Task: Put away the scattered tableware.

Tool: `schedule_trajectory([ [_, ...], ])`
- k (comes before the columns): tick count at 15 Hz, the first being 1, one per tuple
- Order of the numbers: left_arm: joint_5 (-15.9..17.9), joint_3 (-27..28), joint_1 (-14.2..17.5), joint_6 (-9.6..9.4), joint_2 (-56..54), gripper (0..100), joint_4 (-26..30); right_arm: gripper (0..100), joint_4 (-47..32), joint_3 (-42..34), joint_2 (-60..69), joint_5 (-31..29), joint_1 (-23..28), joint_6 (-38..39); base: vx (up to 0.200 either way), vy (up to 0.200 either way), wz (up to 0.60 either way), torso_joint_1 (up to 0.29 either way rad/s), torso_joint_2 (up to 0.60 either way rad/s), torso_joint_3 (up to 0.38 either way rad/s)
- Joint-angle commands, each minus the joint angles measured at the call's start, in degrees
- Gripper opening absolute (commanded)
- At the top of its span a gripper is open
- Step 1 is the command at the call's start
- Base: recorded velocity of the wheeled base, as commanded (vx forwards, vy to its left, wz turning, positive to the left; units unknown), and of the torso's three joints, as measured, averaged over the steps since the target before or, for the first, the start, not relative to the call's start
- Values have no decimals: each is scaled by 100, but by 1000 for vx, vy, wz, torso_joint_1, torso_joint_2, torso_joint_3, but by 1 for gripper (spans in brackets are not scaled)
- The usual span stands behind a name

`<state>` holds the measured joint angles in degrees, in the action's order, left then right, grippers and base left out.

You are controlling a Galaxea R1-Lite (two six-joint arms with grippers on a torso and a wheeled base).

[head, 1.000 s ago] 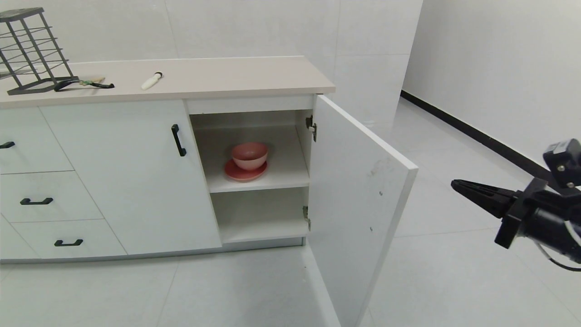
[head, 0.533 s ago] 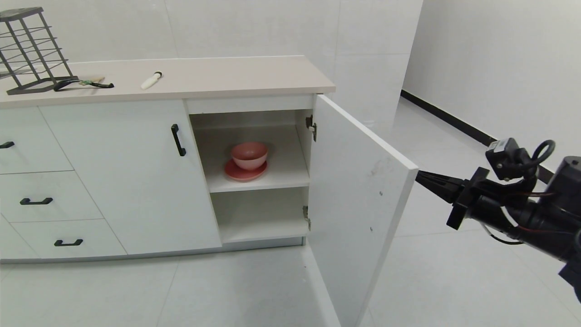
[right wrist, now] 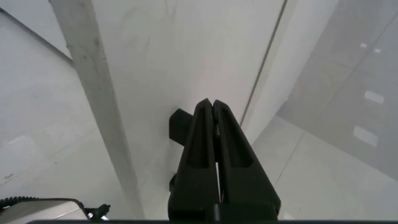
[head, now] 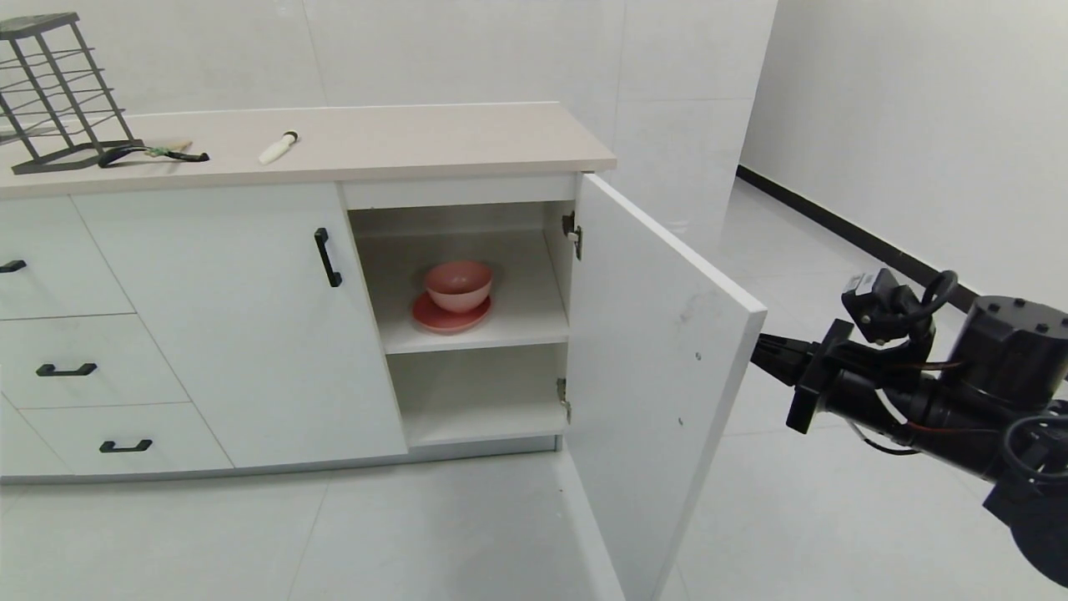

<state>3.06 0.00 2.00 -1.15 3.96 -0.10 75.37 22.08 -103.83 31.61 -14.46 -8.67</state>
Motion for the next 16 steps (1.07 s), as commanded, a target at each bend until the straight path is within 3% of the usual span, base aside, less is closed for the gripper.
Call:
schedule_trajectory([
  [1,2,0,2,0,-1,100,1,0,-14,-19,38,-6,-189,-3,0,0,0,0,0,0],
  [9,2,0,2,0,-1,100,1,0,-14,183,100,-67,-1419,41,0,0,0,0,0,0],
  [16,2,0,11,0,-1,100,1,0,-14,851,-481,-164,-1692,137,0,0,0,0,0,0],
])
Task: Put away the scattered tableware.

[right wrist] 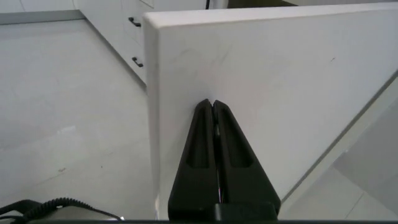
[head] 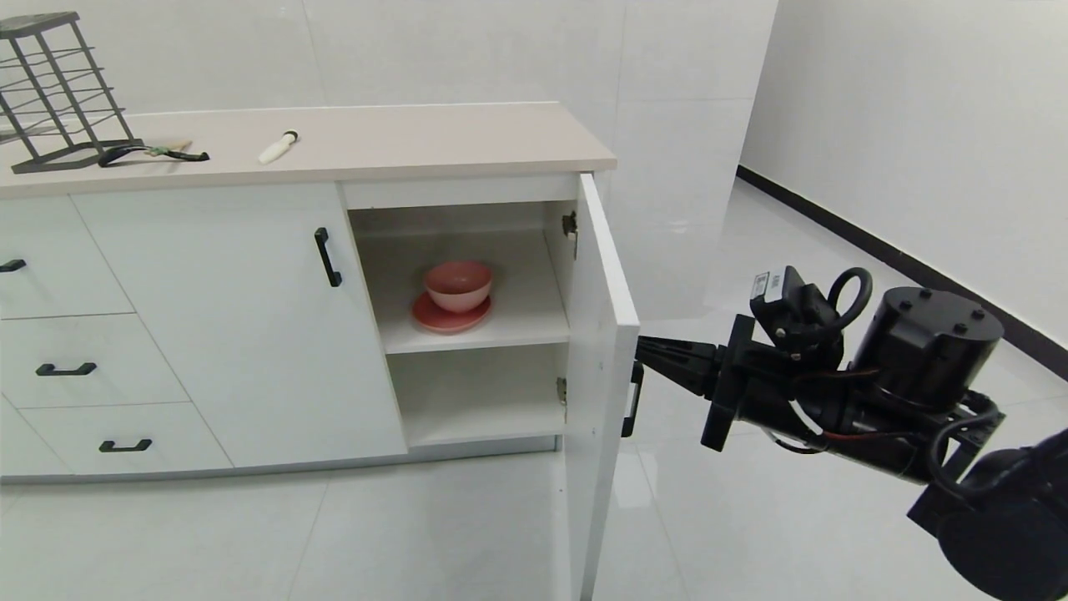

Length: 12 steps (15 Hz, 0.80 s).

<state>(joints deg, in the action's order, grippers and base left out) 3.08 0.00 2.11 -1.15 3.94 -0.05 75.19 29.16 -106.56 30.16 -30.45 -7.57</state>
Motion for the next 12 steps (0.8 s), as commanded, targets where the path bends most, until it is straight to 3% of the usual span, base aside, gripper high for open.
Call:
schedule_trajectory([
  [1,-1,0,0,0,2,100,-4,0,4,195,-243,-36,-145,54,0,0,0,0,0,0],
  [12,-1,0,0,0,2,100,-4,0,277,1593,-1368,-397,-602,458,0,0,0,0,0,0],
])
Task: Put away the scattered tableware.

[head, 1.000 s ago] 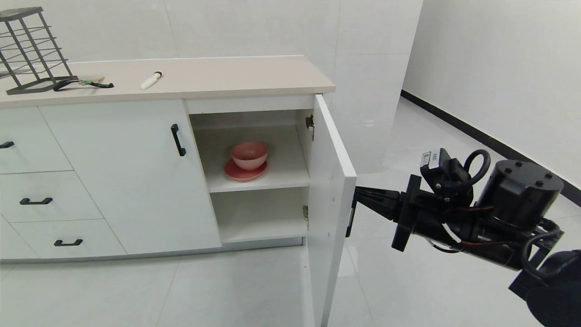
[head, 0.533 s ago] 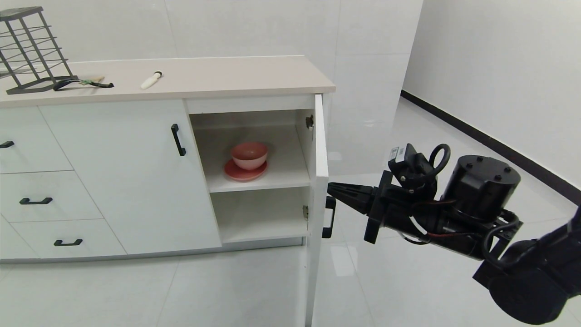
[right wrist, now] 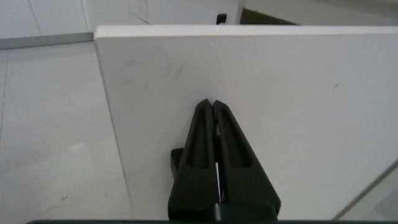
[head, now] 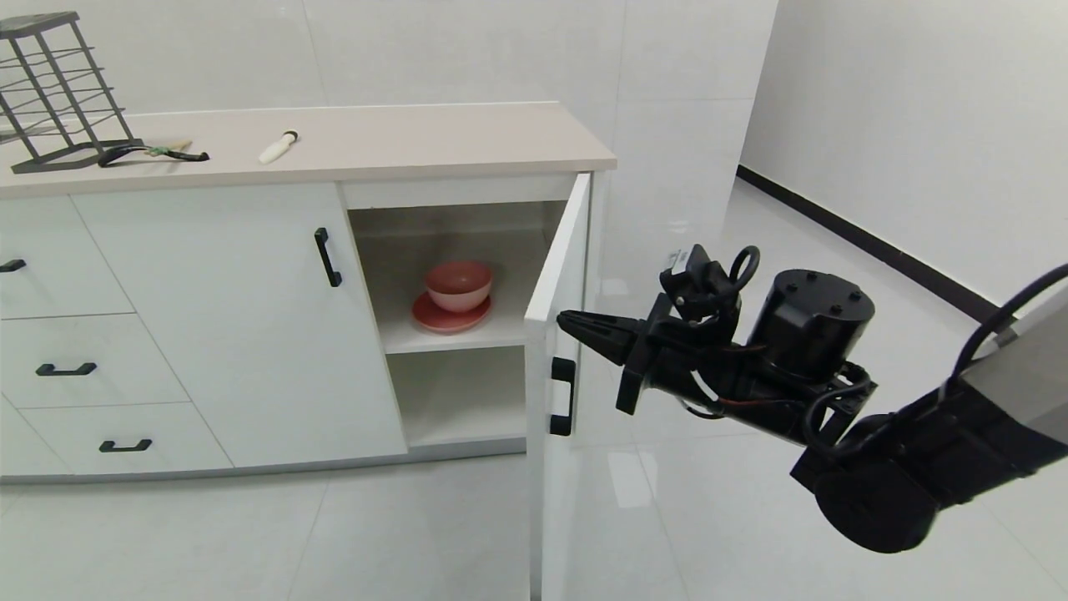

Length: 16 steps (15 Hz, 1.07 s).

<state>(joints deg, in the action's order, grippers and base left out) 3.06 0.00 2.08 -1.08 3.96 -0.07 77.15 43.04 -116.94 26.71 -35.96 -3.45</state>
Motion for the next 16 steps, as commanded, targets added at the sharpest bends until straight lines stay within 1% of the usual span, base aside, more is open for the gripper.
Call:
schedule_trajectory([
  [1,2,0,2,3,-1,100,-1,0,124,257,-399,-87,-60,46,0,0,0,0,0,0],
  [7,2,0,2,3,-1,100,-1,0,195,907,-1102,-131,-78,55,0,0,0,0,0,0],
  [9,2,0,2,3,-1,100,-1,0,195,1233,-1375,-148,-104,125,0,0,0,0,0,0],
  [10,2,0,2,3,-1,100,-1,0,195,1461,-1551,-263,-104,169,0,0,0,0,0,0],
  [11,2,0,2,3,-1,100,-1,0,195,1461,-1551,-263,-104,169,0,0,0,0,0,0],
  [12,2,0,2,3,-1,100,-1,0,283,2138,-2034,-403,-78,248,0,0,0,0,0,0],
  [14,2,0,2,3,-1,100,-1,0,423,2779,-2447,-430,1,363,0,0,0,0,0,0],
  [16,2,0,2,3,-1,100,-1,0,581,3351,-2878,-729,142,486,0,0,0,0,0,0],
])
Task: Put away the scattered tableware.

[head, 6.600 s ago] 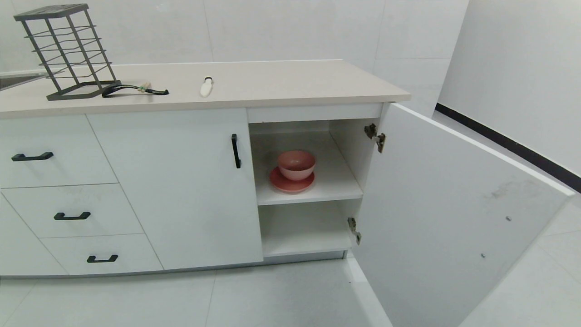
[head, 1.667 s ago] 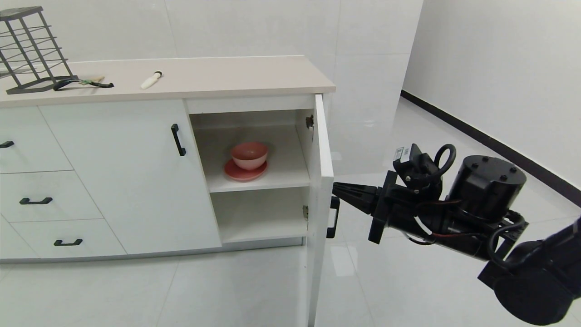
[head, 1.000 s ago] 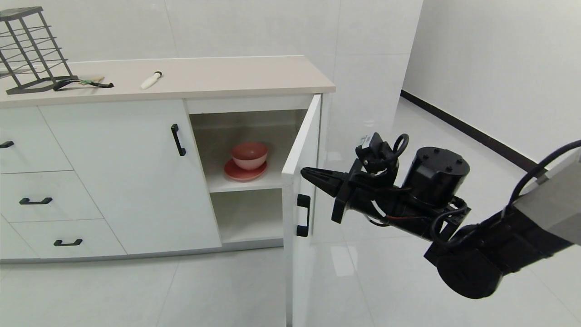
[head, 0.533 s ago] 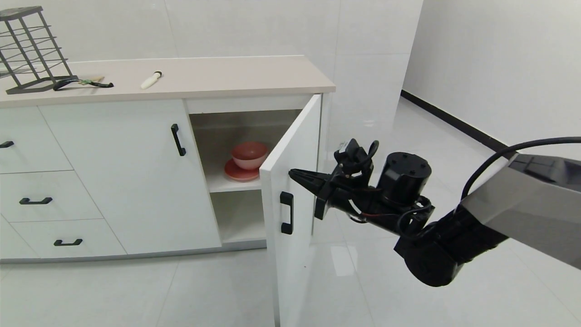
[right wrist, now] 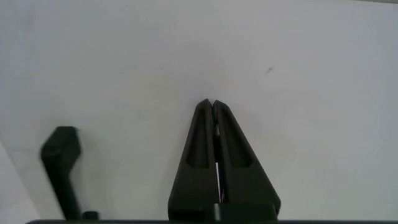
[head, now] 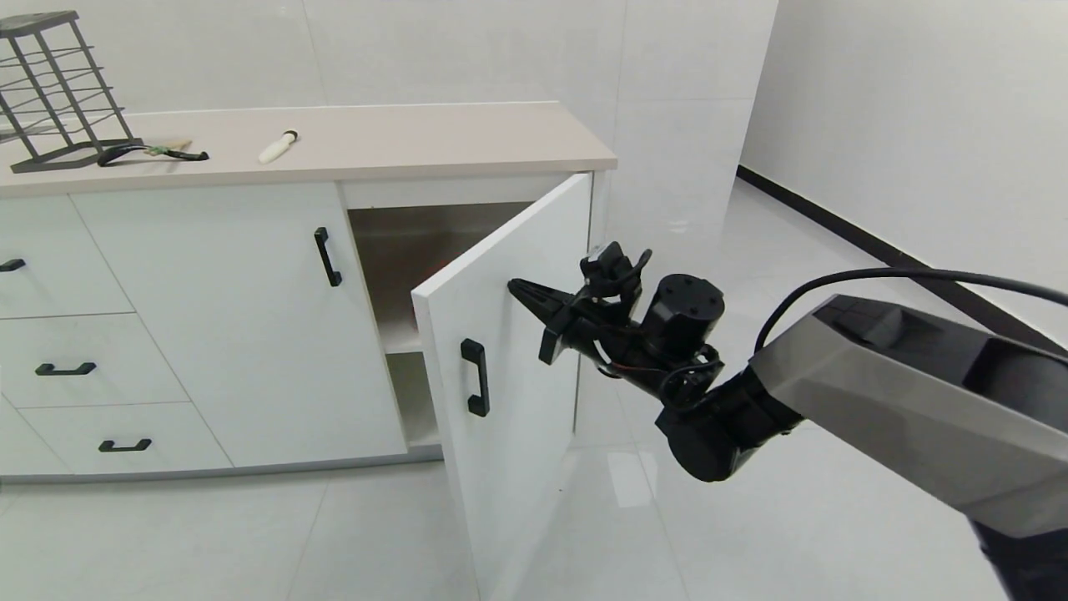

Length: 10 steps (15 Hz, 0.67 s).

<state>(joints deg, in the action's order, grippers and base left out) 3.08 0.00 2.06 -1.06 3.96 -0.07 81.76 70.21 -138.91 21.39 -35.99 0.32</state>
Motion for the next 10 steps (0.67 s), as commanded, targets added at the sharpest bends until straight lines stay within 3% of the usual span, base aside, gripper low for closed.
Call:
schedule_trajectory([
  [1,-1,0,5,1,-1,100,-1,0,156,731,-787,-223,180,170,0,0,0,0,0,0],
  [7,-1,0,-4,1,-1,100,-1,0,534,512,-365,-232,391,188,0,0,0,0,0,0],
  [10,-1,0,-4,1,-1,100,-1,0,692,-1290,1015,-179,514,188,0,0,0,0,0,0],
])
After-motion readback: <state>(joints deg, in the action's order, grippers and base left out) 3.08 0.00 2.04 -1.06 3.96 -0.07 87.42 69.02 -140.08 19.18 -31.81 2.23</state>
